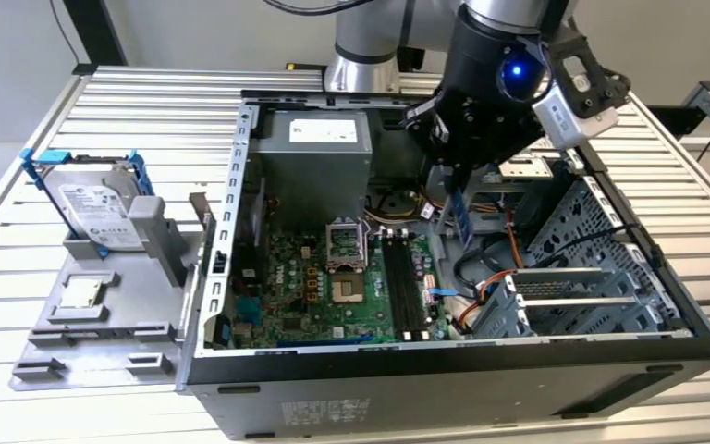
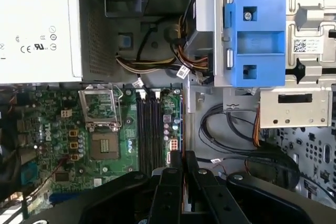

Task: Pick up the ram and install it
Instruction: 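Insert the ram into the slot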

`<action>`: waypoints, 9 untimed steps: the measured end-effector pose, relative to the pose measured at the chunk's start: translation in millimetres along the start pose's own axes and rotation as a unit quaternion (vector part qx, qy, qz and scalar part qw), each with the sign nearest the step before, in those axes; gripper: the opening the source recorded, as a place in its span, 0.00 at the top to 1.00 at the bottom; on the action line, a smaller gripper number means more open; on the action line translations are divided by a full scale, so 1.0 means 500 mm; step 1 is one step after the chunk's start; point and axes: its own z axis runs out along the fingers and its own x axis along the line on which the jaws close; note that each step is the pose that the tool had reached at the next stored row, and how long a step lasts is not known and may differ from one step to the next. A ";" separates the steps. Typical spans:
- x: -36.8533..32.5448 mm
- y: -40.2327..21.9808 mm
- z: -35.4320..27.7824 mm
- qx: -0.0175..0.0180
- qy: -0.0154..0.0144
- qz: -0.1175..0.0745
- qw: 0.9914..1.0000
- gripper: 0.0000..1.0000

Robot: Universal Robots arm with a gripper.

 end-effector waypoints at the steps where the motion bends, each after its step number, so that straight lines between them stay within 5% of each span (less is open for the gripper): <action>1: 0.000 0.000 0.003 0.000 0.000 0.000 1.000 1.00; 9: 0.010 -0.003 0.033 0.000 0.000 0.001 1.000 1.00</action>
